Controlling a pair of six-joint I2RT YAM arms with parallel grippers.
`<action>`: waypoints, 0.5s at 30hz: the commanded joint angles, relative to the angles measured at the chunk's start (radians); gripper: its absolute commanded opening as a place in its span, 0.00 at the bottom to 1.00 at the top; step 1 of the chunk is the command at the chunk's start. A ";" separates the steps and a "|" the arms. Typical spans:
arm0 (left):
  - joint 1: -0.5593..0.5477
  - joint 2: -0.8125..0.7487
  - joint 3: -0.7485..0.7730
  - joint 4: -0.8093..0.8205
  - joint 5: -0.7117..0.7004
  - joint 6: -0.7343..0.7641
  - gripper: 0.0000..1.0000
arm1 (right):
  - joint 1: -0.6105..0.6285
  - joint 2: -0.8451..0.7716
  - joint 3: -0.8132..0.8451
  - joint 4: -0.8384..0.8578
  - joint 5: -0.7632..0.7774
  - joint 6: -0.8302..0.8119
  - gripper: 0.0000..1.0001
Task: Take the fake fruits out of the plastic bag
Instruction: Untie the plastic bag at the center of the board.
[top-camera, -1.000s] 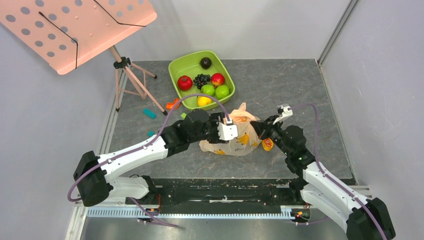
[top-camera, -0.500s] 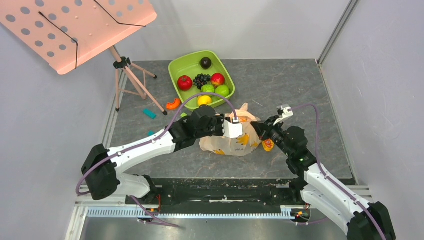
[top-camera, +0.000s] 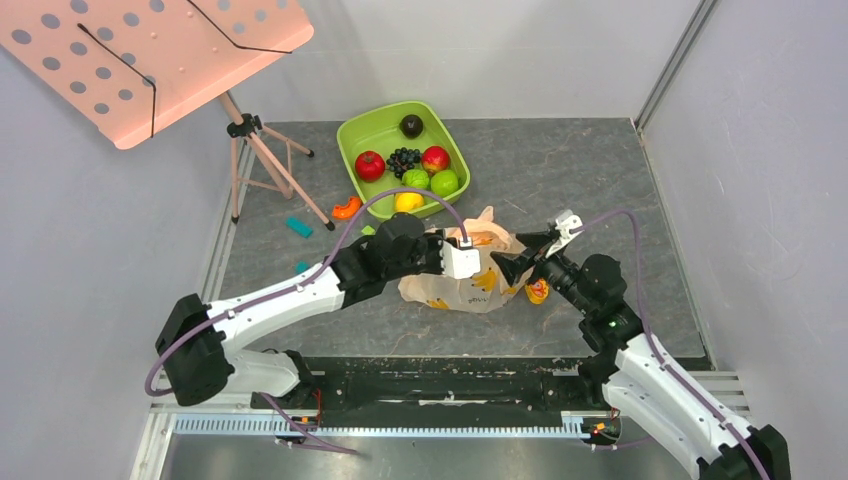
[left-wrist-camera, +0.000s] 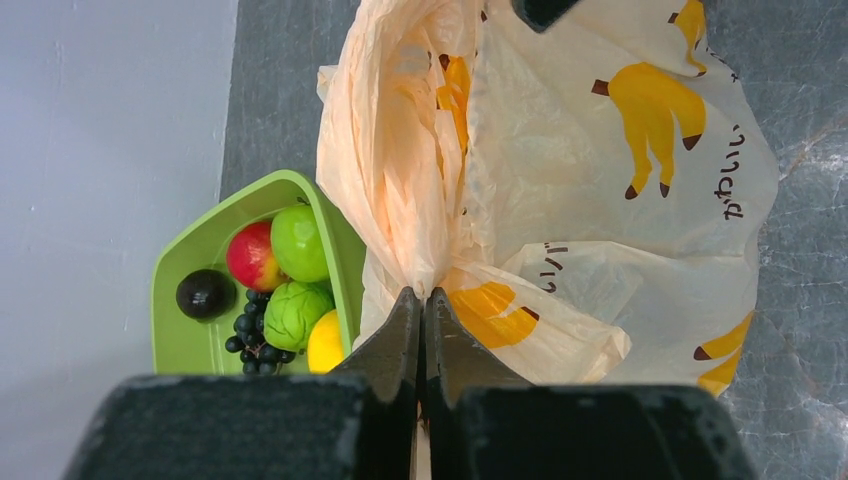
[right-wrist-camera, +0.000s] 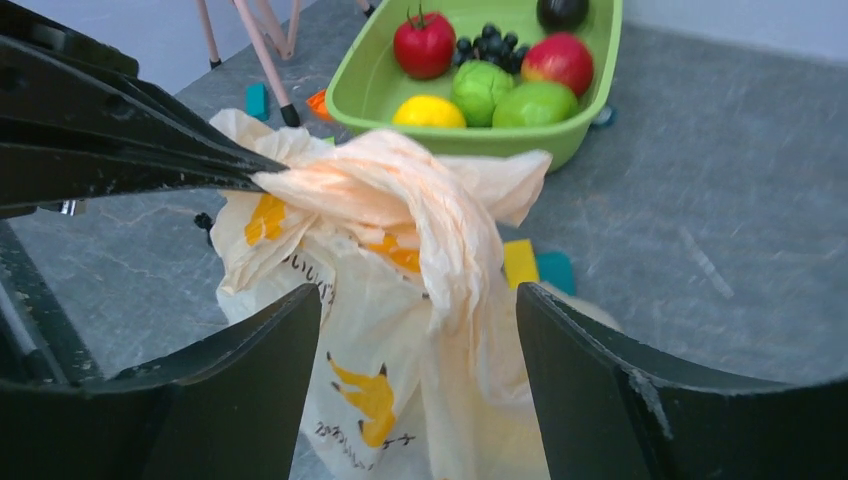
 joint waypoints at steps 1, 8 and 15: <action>0.004 -0.051 -0.038 0.067 0.030 0.038 0.02 | -0.001 -0.030 0.129 -0.057 -0.044 -0.250 0.75; 0.004 -0.125 -0.136 0.196 0.050 0.061 0.02 | -0.002 0.114 0.371 -0.360 -0.166 -0.624 0.79; 0.006 -0.142 -0.147 0.188 0.092 0.084 0.02 | -0.002 0.335 0.605 -0.555 -0.354 -0.760 0.78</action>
